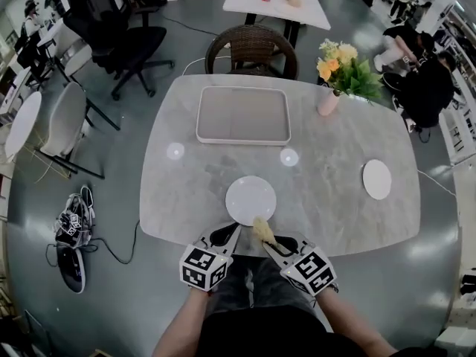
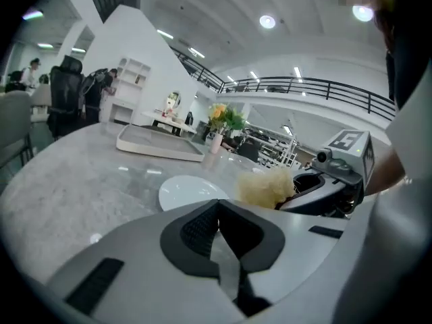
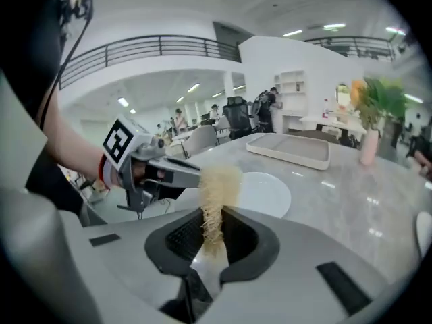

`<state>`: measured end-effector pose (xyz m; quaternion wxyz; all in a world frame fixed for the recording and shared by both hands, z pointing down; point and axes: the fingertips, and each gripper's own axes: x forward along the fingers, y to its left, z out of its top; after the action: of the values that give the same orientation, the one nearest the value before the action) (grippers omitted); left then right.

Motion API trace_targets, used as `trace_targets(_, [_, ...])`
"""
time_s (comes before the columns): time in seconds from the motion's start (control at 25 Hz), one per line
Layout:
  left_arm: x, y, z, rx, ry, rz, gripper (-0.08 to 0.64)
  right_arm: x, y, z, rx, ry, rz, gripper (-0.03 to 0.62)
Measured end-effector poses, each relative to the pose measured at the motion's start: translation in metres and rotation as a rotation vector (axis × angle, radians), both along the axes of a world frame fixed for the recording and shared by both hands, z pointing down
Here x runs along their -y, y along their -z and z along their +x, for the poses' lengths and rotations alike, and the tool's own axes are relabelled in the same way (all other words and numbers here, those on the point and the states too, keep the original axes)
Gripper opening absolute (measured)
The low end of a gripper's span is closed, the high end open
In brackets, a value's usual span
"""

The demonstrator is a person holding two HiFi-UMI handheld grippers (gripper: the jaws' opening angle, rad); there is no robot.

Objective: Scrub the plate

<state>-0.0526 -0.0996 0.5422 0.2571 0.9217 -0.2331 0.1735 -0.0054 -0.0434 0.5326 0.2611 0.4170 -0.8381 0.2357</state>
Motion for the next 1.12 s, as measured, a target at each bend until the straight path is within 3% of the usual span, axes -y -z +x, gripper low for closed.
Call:
trace_targets(0.12, [0.001,0.013,-0.009,-0.021,0.055,0.049,0.014,-0.008,0.003,0.002,0.043,-0.032,-0.009,0.061])
trace_targets(0.44, [-0.022,0.036,-0.004,-0.03,0.166,0.123,0.014,-0.042,0.015,0.015,0.06,0.008,0.016,0.061])
trace_targets(0.72, [-0.074,0.034,0.016,-0.026,0.163,0.091,0.014,-0.09,0.027,0.022,0.118,0.031,0.028,0.061])
trace_targets(1.12, [-0.13,0.046,0.023,-0.004,0.174,0.117,0.014,-0.143,0.042,0.027,0.184,0.05,0.074,0.061])
